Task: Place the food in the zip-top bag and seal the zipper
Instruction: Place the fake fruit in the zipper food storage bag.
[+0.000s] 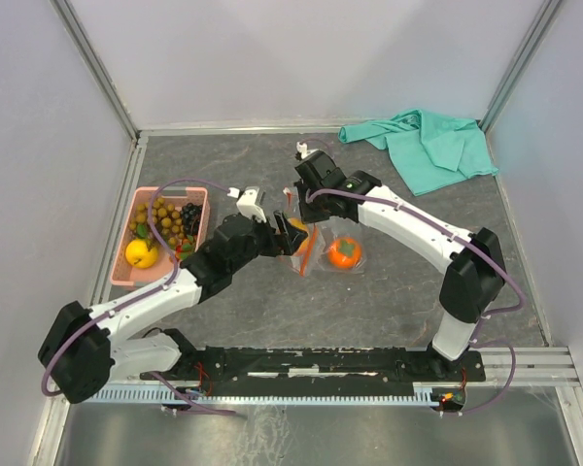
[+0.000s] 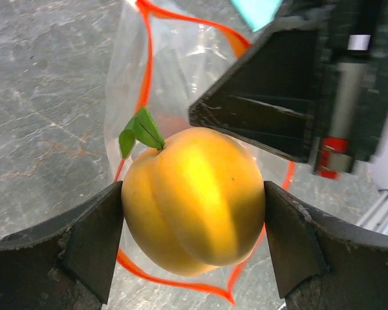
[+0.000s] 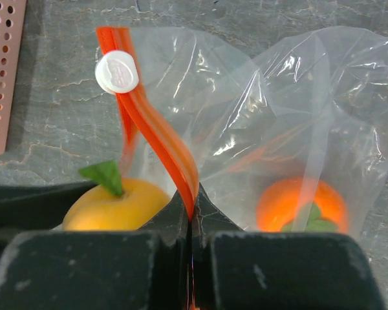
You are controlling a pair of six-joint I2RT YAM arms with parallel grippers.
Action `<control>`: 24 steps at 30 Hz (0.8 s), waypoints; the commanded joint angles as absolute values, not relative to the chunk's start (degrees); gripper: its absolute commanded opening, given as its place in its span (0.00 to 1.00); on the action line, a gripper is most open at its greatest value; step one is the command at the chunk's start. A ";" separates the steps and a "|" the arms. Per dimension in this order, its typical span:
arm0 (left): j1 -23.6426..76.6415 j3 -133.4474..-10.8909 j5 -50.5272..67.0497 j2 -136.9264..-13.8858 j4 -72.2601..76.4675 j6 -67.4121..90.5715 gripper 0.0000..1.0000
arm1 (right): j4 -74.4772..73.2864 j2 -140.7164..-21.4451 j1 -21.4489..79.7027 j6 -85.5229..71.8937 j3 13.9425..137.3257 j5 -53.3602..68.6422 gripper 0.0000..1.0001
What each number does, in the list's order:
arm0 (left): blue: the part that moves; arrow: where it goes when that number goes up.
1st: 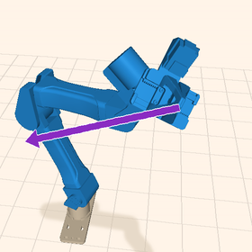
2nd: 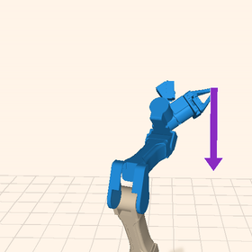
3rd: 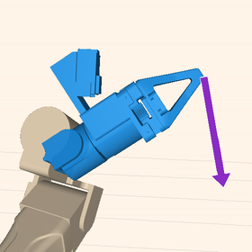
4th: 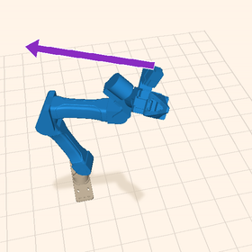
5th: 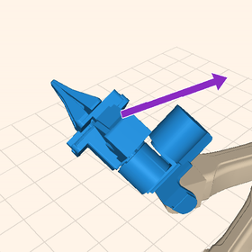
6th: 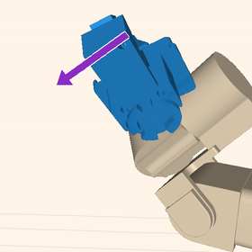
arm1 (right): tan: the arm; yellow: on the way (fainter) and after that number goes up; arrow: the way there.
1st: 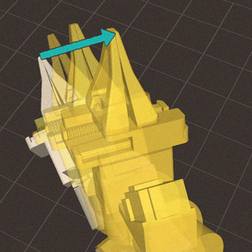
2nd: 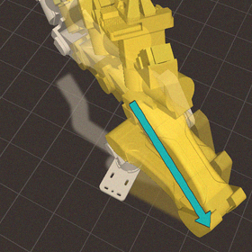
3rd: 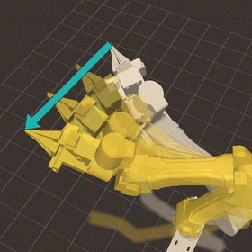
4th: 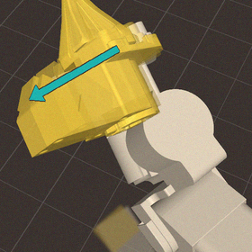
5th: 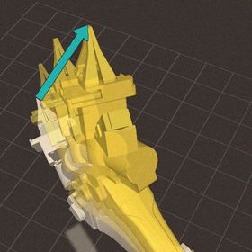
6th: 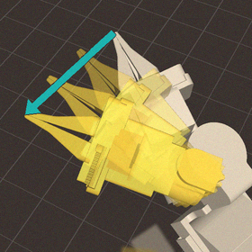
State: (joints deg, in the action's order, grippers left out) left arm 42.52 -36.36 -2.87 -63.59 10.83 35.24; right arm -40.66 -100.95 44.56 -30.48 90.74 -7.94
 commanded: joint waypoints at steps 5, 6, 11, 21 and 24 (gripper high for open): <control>42.70 -42.47 -14.91 -67.10 5.38 35.86 0.41 | -37.22 -97.42 44.82 -31.97 91.68 -4.03 0.02; 42.71 -43.05 -15.96 -67.03 4.39 36.50 0.42 | -37.22 -97.27 44.87 -31.99 91.55 -3.78 0.02; 42.71 -45.74 -18.00 -67.33 1.71 37.73 0.46 | -36.30 -96.71 44.82 -33.26 90.10 -2.42 0.02; 43.41 -48.13 -17.08 -68.64 -1.02 41.34 0.67 | -35.16 -95.68 44.82 -34.01 89.59 -3.31 0.02; 43.46 -49.28 -16.99 -67.90 -3.12 41.44 0.73 | -34.95 -95.08 44.85 -34.24 88.93 -4.67 0.02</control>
State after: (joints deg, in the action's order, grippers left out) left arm 42.87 -45.54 -16.32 -68.99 -2.44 38.98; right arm -38.15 -98.45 44.49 -33.04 89.12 -4.10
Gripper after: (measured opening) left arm 0.854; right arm 0.020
